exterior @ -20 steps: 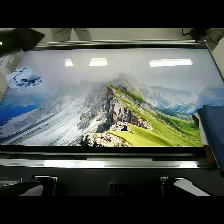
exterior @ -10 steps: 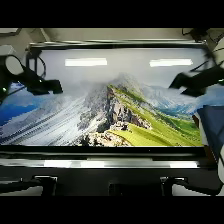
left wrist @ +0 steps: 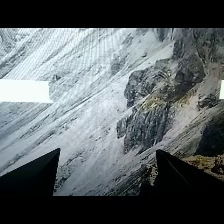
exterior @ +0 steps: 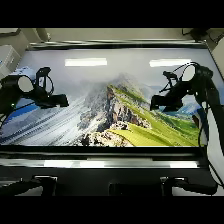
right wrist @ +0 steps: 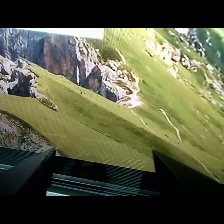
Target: Fold the clothes and pants, and hang the long-sleeved shirts on hangers.
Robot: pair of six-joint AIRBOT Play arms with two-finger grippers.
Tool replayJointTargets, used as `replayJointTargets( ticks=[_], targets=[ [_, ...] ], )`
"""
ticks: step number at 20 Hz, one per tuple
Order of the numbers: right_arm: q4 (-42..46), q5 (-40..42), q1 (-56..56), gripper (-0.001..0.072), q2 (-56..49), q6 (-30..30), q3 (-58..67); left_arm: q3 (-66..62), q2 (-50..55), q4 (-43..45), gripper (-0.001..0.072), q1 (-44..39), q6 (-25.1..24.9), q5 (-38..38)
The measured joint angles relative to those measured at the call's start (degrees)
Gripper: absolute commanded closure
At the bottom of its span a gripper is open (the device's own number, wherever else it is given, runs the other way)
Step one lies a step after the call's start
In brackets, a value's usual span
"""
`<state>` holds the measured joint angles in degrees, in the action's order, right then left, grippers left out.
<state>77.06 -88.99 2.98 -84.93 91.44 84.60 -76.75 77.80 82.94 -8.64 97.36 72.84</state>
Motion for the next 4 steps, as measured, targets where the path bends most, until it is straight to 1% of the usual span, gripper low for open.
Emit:
replayJointTargets(
  ticks=[4],
  targets=[
    [0.26,-0.35,0.26,0.0025,-0.02,-0.37,-0.15,0.39,-0.09,-0.04,-0.0006,0.0,0.04,-0.35]
  ],
)
